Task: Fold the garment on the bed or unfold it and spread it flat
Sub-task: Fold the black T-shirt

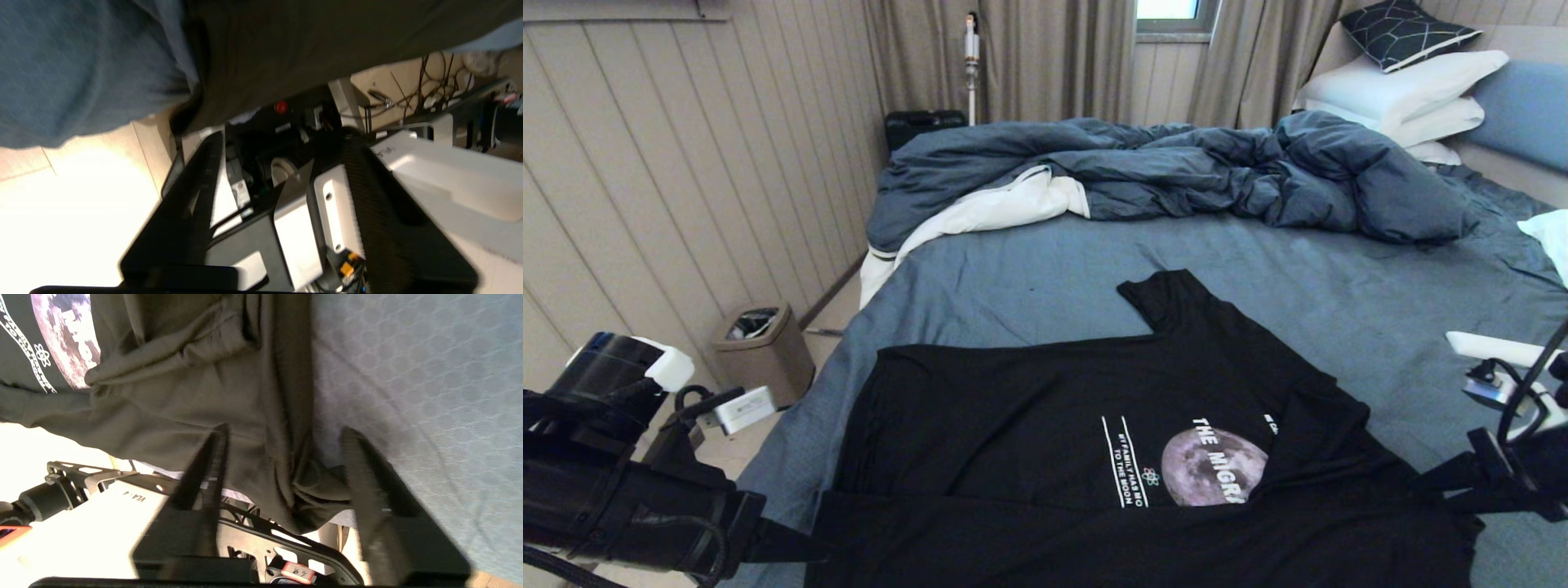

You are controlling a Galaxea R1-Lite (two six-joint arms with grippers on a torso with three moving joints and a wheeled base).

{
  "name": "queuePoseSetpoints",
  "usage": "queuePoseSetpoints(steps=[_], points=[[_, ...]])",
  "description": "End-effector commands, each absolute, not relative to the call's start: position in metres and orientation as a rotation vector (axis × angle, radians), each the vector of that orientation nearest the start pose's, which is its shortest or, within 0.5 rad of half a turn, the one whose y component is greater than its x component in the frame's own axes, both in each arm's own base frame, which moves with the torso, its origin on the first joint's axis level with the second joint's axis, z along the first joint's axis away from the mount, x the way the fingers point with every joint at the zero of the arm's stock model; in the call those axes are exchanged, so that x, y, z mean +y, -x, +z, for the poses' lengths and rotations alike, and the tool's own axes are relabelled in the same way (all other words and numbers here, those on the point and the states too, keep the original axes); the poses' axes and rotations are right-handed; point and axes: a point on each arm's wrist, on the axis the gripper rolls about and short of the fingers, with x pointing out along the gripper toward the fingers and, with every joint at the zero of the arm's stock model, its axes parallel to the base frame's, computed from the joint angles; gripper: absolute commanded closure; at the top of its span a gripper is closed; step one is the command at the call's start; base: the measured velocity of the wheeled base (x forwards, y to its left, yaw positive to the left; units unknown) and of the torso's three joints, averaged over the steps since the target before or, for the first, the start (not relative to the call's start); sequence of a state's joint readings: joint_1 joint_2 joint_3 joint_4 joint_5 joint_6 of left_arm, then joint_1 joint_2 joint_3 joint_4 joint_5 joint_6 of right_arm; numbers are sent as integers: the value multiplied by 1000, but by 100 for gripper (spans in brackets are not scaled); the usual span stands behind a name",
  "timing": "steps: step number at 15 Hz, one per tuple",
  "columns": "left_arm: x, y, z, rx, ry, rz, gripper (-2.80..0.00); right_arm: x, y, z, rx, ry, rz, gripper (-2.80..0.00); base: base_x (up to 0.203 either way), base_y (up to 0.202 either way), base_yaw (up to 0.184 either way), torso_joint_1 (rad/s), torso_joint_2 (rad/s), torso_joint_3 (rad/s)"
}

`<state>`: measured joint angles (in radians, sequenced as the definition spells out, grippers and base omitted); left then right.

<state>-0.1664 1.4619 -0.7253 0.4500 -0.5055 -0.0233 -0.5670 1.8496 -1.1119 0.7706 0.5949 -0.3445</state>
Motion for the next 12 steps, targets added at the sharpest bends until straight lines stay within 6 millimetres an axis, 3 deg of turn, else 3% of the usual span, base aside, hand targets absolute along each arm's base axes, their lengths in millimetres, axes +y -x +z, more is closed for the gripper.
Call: queuePoseSetpoints(steps=[1, 7, 12], points=[[-41, -182, 144, 1196, 233, -573, -280, -135, -234, 130, 1207, -530, 236, -280, 0, 0, 0, 0, 0, 0], [-40, -189, 157, 1128, 253, -553, -280, -138, -233, 146, 1148, -497, 216, -280, 0, 0, 0, 0, 0, 0], [-35, -206, 212, 917, 312, -504, -280, -148, -221, 210, 913, -433, 149, -280, 0, 0, 0, 0, 0, 0]])
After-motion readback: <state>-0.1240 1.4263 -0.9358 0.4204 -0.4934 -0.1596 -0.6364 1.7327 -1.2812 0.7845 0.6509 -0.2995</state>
